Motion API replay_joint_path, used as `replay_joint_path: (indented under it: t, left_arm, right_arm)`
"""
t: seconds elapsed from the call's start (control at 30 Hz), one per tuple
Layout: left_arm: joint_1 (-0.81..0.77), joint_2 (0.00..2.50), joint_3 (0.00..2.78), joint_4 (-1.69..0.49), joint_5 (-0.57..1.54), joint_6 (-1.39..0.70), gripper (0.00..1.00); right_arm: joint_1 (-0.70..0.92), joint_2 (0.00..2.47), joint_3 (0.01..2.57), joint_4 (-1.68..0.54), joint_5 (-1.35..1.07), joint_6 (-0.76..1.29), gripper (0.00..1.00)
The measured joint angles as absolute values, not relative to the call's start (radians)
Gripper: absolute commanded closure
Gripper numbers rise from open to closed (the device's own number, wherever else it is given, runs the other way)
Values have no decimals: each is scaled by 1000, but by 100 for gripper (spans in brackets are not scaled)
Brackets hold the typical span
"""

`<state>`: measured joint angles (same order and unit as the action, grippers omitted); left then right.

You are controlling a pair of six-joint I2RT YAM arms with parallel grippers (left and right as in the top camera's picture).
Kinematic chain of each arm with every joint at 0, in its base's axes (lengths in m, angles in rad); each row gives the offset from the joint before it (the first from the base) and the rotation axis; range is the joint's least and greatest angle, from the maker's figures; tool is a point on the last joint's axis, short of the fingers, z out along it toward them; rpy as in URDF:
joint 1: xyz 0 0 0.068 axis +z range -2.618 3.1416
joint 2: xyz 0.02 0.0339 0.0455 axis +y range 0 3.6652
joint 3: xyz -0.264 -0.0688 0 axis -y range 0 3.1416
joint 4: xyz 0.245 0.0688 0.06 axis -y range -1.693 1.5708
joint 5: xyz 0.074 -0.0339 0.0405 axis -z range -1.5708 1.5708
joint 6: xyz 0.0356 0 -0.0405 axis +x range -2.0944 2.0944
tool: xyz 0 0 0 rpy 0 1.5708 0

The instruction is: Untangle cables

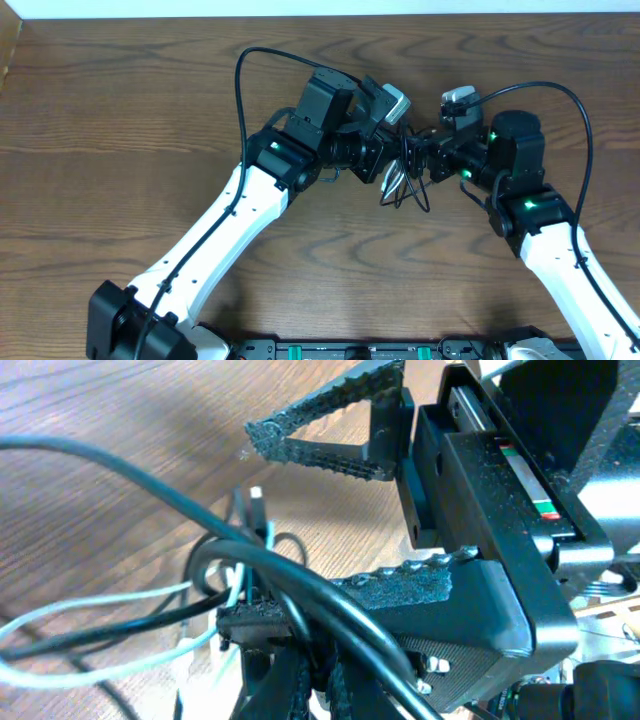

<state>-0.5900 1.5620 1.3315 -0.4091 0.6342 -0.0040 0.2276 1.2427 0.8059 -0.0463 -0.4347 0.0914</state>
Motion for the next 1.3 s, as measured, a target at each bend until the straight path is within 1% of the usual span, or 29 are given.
replay_joint_path:
  t: [0.53,0.87,1.0,1.07,1.17,1.23,1.3]
  left_arm:
    - [-585,1534,1332,-431,662,-4,92]
    - [-587,1525,1332,-474,643,-3,92]
    - [-611,1519,1332,-522,526,-2,92]
    - [-623,1523,1332,-548,421,-1,92]
    - [-607,1575,1332,-535,272,0,92]
    - [-600,1625,1332,-534,228,2,92]
    - [-598,1663,1331,-527,201,0,92]
  right_arm:
    - [192,1251,805,19,-618,68,1]
    - [192,1256,804,15,-654,40,1]
    - [194,1263,802,-25,-654,26,1]
    - [196,1266,802,-48,-652,20,1]
    - [225,1259,802,-63,-751,14,1]
    - [260,1252,801,-81,-787,1,1]
    - [262,1252,801,-83,-839,0,1]
